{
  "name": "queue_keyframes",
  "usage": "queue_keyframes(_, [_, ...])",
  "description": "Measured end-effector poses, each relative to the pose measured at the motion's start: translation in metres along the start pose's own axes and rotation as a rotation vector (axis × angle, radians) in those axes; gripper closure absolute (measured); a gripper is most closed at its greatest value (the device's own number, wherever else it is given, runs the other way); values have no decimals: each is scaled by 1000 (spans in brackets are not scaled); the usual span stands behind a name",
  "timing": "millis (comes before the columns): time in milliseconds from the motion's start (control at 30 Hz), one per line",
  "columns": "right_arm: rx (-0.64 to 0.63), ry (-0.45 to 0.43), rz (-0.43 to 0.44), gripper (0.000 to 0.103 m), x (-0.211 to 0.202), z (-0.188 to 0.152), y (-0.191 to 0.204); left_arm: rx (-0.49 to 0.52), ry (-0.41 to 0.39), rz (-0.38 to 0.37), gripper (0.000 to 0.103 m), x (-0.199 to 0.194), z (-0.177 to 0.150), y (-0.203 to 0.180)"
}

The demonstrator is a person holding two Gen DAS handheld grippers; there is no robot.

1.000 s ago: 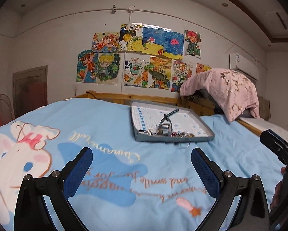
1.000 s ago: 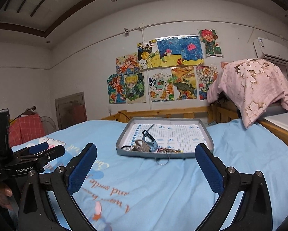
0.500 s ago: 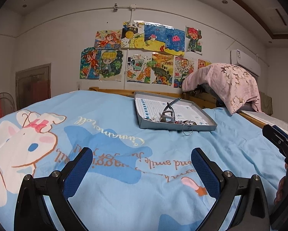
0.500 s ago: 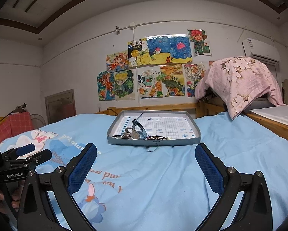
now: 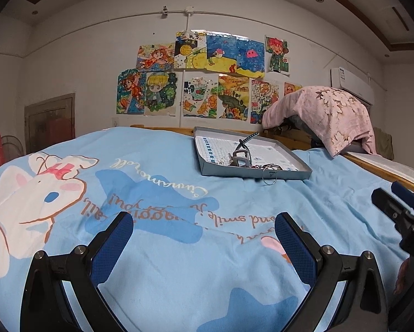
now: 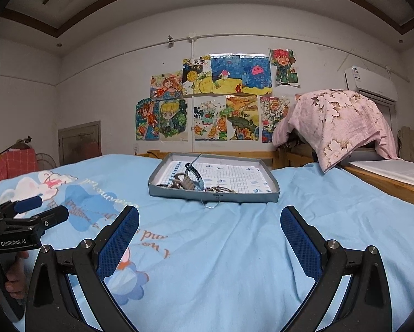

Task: Organize jewelry

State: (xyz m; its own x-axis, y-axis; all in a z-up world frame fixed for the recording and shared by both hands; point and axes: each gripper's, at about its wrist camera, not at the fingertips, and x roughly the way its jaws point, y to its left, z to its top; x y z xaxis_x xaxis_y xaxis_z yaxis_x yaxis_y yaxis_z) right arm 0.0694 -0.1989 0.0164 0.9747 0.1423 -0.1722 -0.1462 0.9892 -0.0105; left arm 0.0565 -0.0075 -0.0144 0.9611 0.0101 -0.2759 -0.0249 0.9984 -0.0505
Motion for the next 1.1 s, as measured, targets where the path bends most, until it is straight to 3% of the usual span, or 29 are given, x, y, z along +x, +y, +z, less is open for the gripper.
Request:
queue_keyframes(167, [9, 31, -9, 2, 5, -7, -4, -5, -4, 2, 0, -1, -1, 1])
queue_keyframes(1100, [14, 25, -12, 2, 2, -9, -5, 7, -11, 2, 0, -3, -3, -3])
